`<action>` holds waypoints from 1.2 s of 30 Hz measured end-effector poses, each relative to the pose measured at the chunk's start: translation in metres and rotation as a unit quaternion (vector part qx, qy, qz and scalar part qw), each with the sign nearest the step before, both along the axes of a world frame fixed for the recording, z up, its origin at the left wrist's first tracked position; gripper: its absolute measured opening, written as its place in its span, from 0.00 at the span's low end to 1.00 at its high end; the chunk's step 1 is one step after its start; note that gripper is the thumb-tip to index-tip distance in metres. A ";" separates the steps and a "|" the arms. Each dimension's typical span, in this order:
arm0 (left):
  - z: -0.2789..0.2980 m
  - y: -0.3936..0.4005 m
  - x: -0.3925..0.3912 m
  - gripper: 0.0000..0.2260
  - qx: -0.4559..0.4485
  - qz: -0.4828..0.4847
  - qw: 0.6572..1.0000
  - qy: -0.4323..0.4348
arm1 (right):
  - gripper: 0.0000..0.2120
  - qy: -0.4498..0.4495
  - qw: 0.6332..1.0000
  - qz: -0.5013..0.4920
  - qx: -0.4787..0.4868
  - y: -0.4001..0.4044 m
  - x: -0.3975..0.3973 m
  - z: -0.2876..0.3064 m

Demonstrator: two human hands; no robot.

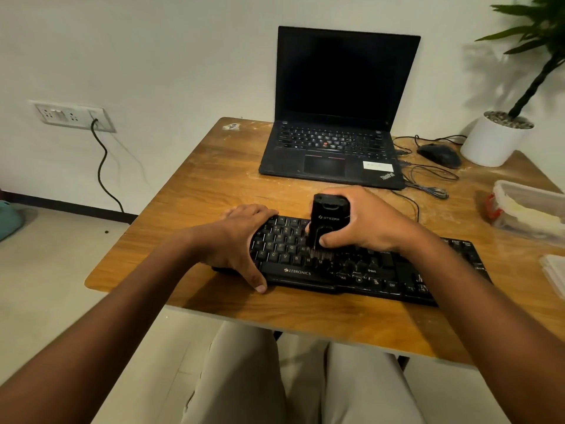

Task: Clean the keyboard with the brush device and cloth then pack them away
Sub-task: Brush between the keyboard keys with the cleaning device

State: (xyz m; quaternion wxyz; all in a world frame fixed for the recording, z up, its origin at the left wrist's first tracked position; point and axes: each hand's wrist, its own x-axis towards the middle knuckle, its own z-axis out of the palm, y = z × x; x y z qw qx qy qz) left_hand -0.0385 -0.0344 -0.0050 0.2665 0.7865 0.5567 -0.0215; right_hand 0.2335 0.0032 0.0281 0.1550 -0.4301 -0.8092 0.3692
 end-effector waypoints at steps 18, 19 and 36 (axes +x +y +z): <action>-0.001 0.001 0.001 0.66 -0.006 0.005 1.000 0.002 | 0.19 0.020 0.998 -0.029 0.043 -0.006 0.000 -0.009; -0.001 0.001 0.001 0.66 -0.008 0.006 1.000 0.002 | 0.19 0.017 0.997 -0.046 0.062 -0.002 -0.001 -0.009; 0.001 -0.001 -0.011 0.63 -0.009 0.003 0.999 -0.047 | 0.19 0.080 0.991 0.050 0.091 -0.049 -0.040 -0.015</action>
